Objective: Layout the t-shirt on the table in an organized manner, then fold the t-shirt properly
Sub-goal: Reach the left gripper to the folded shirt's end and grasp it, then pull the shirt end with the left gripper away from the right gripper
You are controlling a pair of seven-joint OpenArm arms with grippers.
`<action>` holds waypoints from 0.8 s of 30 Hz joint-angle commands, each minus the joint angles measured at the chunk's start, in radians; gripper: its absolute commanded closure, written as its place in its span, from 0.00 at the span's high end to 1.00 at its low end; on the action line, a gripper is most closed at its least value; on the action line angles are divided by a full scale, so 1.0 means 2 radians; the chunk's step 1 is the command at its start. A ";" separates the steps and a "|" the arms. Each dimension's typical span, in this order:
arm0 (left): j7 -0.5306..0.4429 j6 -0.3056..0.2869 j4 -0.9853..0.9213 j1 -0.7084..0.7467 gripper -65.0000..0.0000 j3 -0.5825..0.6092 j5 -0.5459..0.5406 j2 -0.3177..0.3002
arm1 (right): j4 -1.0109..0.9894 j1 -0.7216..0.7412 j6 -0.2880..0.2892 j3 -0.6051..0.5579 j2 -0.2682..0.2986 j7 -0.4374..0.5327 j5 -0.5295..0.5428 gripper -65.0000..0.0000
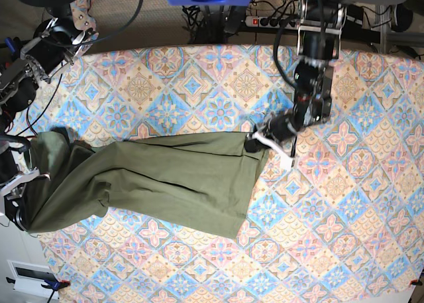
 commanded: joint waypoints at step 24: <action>0.099 0.075 0.277 0.013 0.01 0.000 0.206 -0.036 | 0.007 -0.014 -0.002 0.004 0.010 0.016 0.036 0.01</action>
